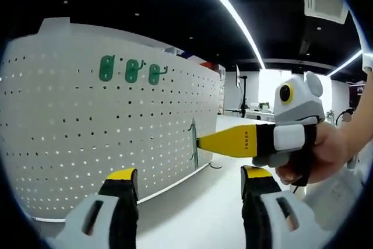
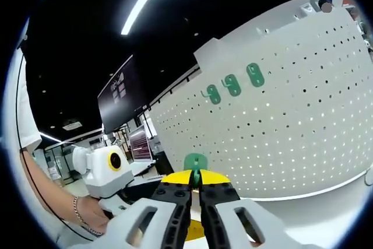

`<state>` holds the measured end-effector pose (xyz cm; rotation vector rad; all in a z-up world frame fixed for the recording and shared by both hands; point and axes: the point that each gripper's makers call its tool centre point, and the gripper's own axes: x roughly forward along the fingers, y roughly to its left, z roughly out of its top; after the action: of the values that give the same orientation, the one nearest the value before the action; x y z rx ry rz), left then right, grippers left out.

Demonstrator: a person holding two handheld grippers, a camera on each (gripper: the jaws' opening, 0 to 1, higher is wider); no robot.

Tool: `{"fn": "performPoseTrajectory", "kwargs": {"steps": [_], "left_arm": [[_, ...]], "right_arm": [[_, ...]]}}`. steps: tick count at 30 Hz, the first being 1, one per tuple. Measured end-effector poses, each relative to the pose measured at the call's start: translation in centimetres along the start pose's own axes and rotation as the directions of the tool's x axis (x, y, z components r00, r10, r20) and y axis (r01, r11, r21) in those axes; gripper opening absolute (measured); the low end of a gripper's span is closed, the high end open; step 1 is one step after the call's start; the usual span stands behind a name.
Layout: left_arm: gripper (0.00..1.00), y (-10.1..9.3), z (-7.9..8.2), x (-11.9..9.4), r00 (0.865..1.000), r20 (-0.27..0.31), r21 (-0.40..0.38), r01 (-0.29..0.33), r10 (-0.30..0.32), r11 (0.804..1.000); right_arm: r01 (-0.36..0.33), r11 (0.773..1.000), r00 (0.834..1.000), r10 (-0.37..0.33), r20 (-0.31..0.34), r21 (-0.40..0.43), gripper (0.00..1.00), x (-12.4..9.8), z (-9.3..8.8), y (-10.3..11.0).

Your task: Insert the hook assembly into the mounting plate slot until the hook locks in place.

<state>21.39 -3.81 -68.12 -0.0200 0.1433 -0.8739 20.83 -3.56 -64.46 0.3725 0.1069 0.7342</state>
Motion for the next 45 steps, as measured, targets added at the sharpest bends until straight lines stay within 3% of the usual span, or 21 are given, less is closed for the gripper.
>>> {"fn": "performPoseTrajectory", "kwargs": {"steps": [6, 8, 11, 13, 24, 30, 45], "left_arm": [[0.72, 0.1, 0.1, 0.0, 1.000, 0.000, 0.005, -0.001, 0.001, 1.000], [0.72, 0.1, 0.1, 0.0, 1.000, 0.001, -0.001, -0.001, 0.001, 1.000], [0.71, 0.2, 0.1, 0.0, 1.000, 0.002, -0.006, -0.002, 0.002, 1.000], [0.71, 0.2, 0.0, 0.0, 1.000, 0.000, -0.004, -0.002, 0.002, 1.000], [0.70, 0.3, -0.1, -0.1, 1.000, -0.004, -0.005, -0.004, 0.004, 1.000], [0.70, 0.4, -0.2, -0.3, 1.000, -0.005, -0.009, -0.008, 0.008, 1.000], [0.69, 1.0, -1.3, -1.4, 0.999, -0.026, -0.011, -0.028, 0.028, 1.000]], "right_arm": [[0.015, 0.999, 1.000, -0.015, -0.008, -0.040, 0.01, -0.1, 0.0, 0.0], [0.036, 0.994, 0.999, -0.037, -0.010, -0.103, 0.01, -0.2, 0.2, -0.3], [0.072, 0.966, 0.995, -0.086, -0.044, -0.249, 0.01, -0.5, 0.0, -0.9], [0.069, 0.958, 0.995, -0.086, -0.049, -0.280, 0.01, -0.4, 0.0, -0.7], [0.093, 0.956, 0.994, -0.106, -0.032, -0.278, 0.01, -0.4, 0.7, -1.4], [0.126, 0.958, 0.991, -0.135, -0.019, -0.256, 0.01, -0.5, 1.6, -2.8], [0.219, 0.941, 0.975, -0.219, 0.028, -0.260, 0.01, -1.1, 5.0, -6.5]]}}
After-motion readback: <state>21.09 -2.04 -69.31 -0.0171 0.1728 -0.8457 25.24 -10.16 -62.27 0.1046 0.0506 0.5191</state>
